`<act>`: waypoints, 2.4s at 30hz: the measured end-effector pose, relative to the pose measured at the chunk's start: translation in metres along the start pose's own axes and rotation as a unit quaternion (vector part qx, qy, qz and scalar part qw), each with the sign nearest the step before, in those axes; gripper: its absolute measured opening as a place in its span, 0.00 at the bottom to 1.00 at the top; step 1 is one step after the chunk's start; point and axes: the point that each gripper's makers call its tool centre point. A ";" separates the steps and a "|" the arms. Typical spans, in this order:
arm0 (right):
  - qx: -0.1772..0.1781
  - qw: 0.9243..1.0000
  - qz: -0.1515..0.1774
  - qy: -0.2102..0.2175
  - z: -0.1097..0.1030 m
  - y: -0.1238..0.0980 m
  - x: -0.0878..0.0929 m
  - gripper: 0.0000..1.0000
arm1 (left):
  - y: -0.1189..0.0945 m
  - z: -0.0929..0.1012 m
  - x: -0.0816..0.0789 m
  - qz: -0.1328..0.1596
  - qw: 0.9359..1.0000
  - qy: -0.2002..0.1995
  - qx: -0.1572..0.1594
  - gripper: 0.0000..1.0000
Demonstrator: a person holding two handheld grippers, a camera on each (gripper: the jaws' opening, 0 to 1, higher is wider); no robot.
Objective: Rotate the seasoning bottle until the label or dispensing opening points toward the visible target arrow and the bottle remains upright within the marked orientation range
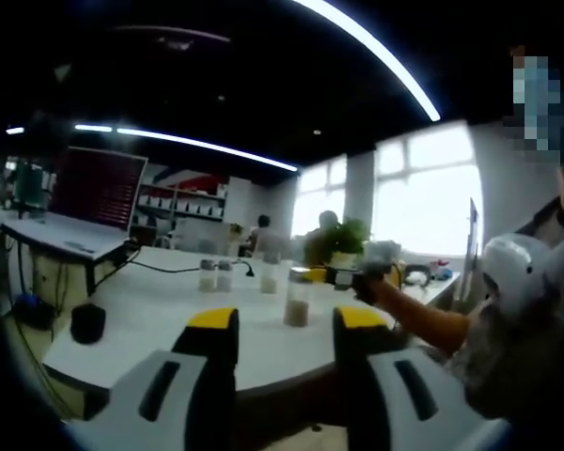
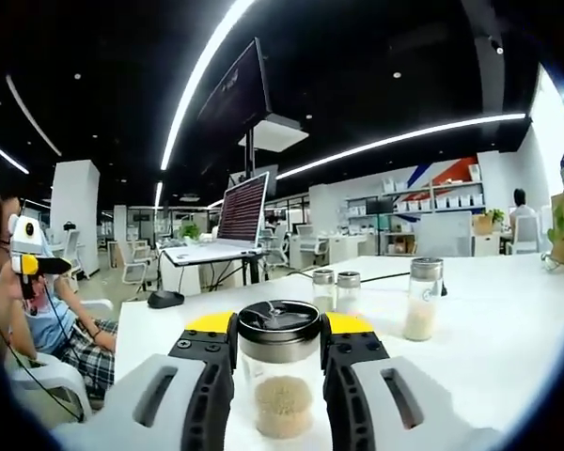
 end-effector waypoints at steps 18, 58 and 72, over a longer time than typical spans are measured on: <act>-0.068 0.998 -0.004 0.016 0.001 -0.002 0.001 0.34 | 0.000 0.003 -0.008 0.010 1.000 0.006 -0.001 0.42; -0.142 0.980 0.047 0.133 -0.018 0.005 -0.017 0.47 | -0.001 0.003 0.002 -0.003 1.000 0.004 0.004 0.42; -0.010 0.998 0.052 0.024 -0.007 0.011 -0.013 0.50 | 0.000 0.003 0.005 -0.004 1.000 -0.002 0.007 0.42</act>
Point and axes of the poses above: the point that each gripper's makers call its tool centre point, and the gripper's own axes: y roughly forward along the fingers, z roughly to its right, x roughly out of its underside, and after that the axes turned 10 degrees about z, right-handed
